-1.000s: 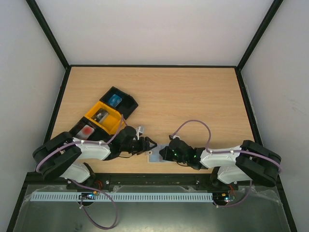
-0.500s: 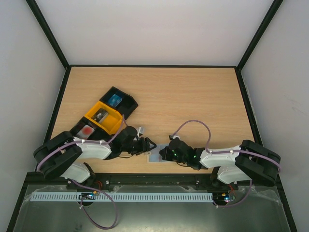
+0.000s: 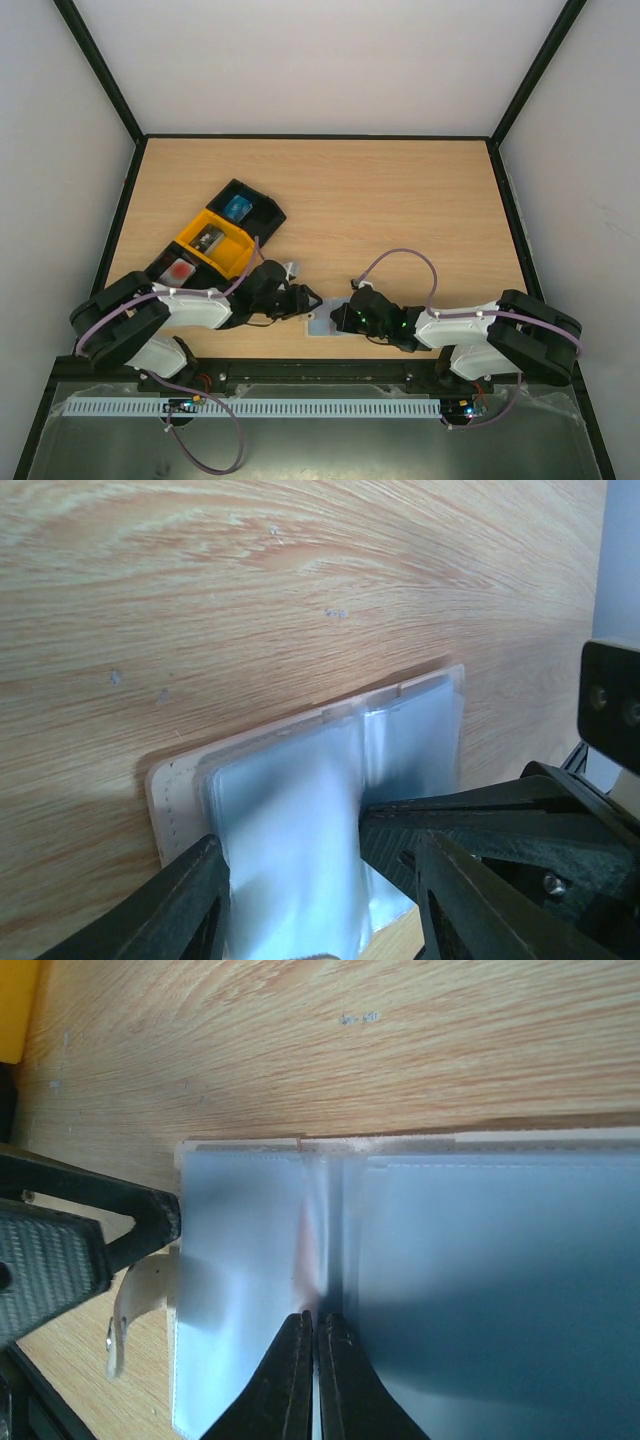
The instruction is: Take the credit cards out of the card holder
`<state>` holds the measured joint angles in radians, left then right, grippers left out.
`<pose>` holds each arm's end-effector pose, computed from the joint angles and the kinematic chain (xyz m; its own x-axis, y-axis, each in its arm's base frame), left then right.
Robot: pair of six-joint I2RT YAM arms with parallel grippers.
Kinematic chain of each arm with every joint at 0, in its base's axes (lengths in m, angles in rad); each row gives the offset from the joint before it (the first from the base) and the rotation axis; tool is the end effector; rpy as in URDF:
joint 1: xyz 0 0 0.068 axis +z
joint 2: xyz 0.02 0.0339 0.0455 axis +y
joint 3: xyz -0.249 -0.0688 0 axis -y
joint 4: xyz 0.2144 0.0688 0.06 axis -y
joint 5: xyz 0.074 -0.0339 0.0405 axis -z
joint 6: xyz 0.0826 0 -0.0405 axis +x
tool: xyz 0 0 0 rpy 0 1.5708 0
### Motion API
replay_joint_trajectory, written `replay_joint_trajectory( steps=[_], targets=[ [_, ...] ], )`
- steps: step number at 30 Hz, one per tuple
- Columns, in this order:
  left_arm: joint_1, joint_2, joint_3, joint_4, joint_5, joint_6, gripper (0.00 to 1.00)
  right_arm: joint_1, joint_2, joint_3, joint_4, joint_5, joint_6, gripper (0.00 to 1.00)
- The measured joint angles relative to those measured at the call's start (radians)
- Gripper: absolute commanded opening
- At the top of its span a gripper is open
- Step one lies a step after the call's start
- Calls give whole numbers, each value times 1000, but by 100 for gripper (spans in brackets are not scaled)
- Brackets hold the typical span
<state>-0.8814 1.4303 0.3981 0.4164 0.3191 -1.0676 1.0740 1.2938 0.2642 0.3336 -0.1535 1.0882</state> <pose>0.1524 -0.2256 0.1187 -0.9617 -0.1411 -0.2349 0.1100 0.5864 -0.8025 0.1001 0.2110 0.1004 -0.9609 0.0643 -0.2693 -0.1585 0.6700 0.7253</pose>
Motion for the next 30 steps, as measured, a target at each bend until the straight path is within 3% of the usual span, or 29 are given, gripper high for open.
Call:
replay_joint_trajectory(
  steps=[11, 15, 27, 30],
  targets=[
    [-31, 48, 7, 55, 14, -36, 26, 0, -5, 0, -6, 9, 0, 5],
    [-42, 47, 8, 69, 17, -47, 25, 0, -5, -5, 1, 9, 0, 5],
    [-52, 36, 9, 63, 10, -60, 53, 0, -19, -16, 5, 23, 0, 5],
    [-52, 10, 10, 17, -11, -47, 56, 0, -20, -17, 4, 25, 1, 5]
  ],
)
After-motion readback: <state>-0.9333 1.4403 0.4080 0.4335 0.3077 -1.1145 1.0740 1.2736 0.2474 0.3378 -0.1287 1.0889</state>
